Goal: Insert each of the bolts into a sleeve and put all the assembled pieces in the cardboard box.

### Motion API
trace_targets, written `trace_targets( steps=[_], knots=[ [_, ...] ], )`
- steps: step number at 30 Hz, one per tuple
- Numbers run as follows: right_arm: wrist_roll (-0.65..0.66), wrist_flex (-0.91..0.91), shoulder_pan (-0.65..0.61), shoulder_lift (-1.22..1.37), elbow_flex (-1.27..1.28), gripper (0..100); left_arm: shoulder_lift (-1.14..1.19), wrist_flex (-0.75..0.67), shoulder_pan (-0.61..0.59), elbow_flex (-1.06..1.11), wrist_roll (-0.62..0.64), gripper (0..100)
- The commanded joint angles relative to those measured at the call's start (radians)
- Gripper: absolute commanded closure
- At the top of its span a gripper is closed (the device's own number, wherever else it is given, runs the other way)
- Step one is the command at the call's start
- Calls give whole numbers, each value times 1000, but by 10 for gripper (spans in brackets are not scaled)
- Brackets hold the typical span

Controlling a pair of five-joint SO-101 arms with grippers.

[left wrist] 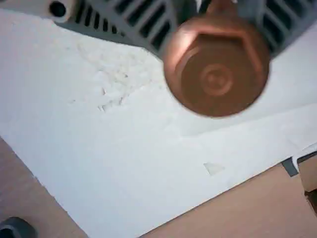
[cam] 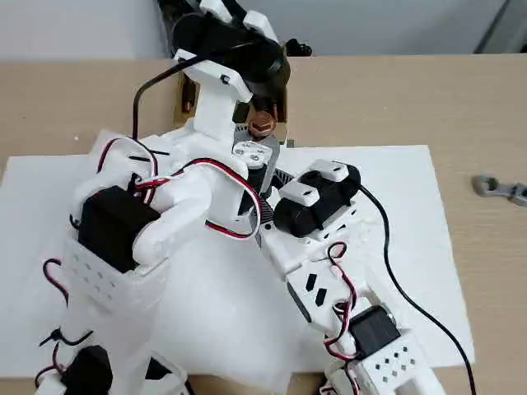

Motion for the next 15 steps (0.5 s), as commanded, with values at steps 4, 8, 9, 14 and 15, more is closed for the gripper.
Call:
trace_targets(
  steps=[4,8,9,14,15],
  knots=[
    [-6,-19,13,-1,-12,995,-20,-74,3,1,-6,994],
    [-6,-18,13,-1,-12,995,-21,-104,3,33,-8,994],
    [-6,-18,13,-1,-12,995,-23,-103,3,36,-8,994],
    [-6,-18,13,-1,-12,995,-29,-69,3,33,-8,994],
    [-6,-18,13,-1,-12,995,-29,-61,3,33,-8,994]
  ],
)
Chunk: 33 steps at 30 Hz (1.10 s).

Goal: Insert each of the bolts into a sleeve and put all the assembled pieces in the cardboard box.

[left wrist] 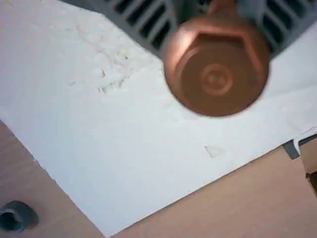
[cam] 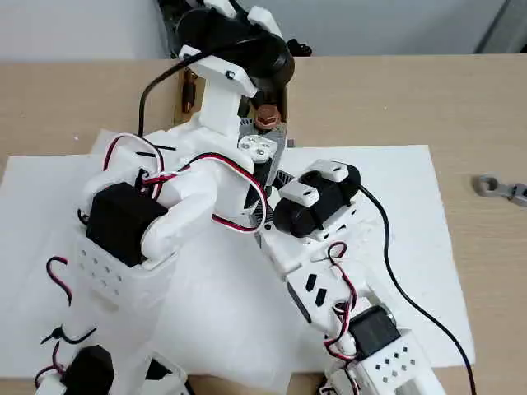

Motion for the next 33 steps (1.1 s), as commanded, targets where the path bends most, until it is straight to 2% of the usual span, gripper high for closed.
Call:
trace_targets(
  steps=[1,13,23,27,33],
  knots=[
    [-6,-18,13,-1,-12,995,-31,11,3,-8,-8,994],
    [-6,-18,13,-1,-12,995,-25,61,2,-70,-8,994],
    [-6,-18,13,-1,-12,995,-20,51,-18,-68,-9,994],
    [-6,-18,13,-1,-12,995,-26,0,-64,-1,-8,994],
    [-6,-18,13,-1,-12,995,-29,-9,-60,25,-3,994]
  ],
)
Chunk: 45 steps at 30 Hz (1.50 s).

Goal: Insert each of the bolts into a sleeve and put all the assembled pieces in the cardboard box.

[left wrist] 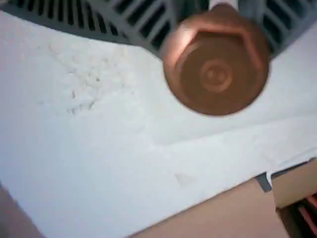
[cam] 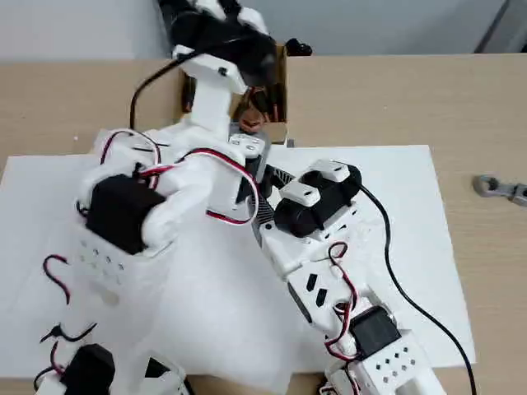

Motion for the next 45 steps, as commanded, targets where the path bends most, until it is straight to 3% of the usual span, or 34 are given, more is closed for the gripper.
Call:
trace_targets(
  steps=[1,8,22,45],
  knots=[
    [-6,-18,12,1,-12,995,-29,-34,5,-4,-3,994],
    [-6,-18,12,1,-12,995,-31,-34,69,-7,-3,994],
    [-6,-18,12,1,-12,995,-21,110,61,-228,-57,994],
    [-6,-18,12,1,11,995,77,144,63,-300,-57,993]
  ],
)
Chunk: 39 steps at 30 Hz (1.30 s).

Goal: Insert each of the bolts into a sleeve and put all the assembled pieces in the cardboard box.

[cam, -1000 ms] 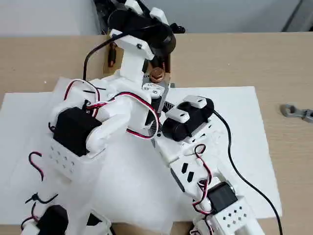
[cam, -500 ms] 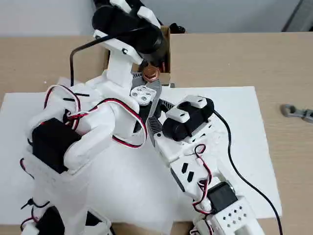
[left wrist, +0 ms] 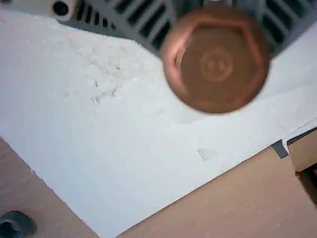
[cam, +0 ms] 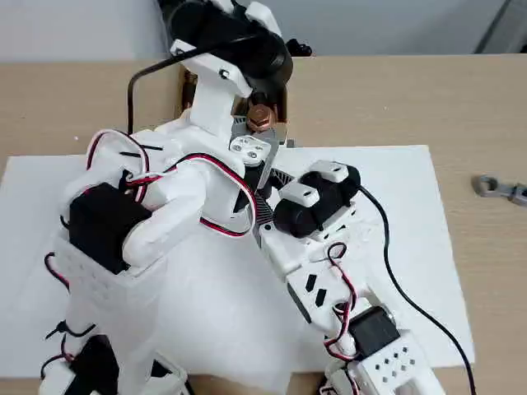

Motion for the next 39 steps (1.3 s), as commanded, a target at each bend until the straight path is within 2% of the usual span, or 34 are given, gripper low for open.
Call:
trace_targets(
  steps=[1,39],
  knots=[
    [-6,-18,13,1,-8,995,-6,17,3,-36,-6,993],
    [-6,-21,13,1,-6,995,-12,20,3,127,-6,994]
  ],
)
